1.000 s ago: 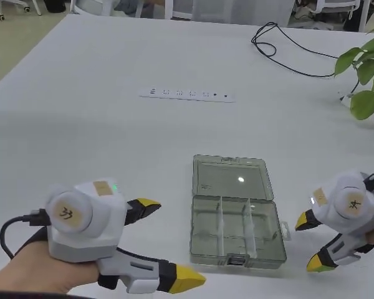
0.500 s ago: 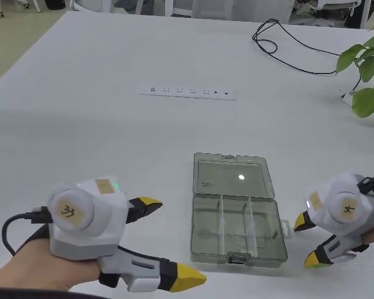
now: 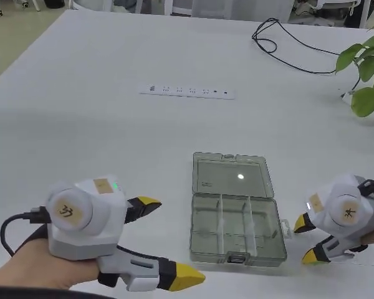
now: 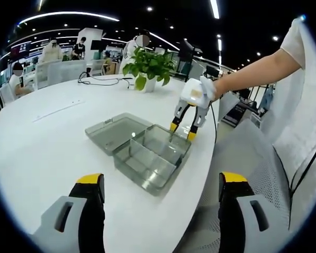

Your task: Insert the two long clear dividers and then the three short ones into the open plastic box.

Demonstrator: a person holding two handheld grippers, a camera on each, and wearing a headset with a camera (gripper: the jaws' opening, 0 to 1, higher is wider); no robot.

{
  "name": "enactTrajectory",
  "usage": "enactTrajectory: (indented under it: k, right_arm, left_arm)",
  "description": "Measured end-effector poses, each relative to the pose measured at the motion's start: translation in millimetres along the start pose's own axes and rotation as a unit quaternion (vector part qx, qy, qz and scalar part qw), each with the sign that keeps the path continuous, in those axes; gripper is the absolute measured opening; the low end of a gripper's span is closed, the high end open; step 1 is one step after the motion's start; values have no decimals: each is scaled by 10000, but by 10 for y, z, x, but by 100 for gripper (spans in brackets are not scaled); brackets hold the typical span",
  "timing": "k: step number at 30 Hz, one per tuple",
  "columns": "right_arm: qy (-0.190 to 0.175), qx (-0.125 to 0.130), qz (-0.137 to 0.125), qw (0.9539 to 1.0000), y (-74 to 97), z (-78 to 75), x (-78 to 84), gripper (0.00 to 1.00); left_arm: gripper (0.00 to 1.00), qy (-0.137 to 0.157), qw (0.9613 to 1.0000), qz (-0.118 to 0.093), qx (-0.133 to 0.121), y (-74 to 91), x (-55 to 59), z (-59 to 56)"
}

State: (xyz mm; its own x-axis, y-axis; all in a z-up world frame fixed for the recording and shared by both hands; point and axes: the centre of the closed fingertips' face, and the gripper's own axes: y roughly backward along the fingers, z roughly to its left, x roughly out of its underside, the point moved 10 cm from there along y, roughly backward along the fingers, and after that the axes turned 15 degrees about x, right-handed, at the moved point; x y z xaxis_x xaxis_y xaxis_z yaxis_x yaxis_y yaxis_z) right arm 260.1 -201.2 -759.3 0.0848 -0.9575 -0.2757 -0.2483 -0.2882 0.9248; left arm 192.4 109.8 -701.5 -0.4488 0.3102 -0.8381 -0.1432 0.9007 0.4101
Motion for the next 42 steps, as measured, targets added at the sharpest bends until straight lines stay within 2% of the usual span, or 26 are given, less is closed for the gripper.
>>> enactTrajectory:
  k: [15,28,33,37,42]
  right_arm:
    - [-112,72,35,9999,15,-2,14,33]
    - [-461,449,-3,9979,220,-31,63,33]
    - [-594,662,-46,9960,356,-55,82,33]
    - [-649,815,-119,9945,464,-56,63,33]
    - [-662,1036,-234,9921,627,-37,-38,33]
  left_arm:
    - [91,-35,10000,-5,-3,10,-16,0]
    - [90,-53,10000,-14,17,9,-31,-7]
    - [89,-10,10000,-80,10,13,-72,2]
    - [88,78,9997,-247,15,14,-133,6]
    - [86,225,9987,-456,58,-11,-223,0]
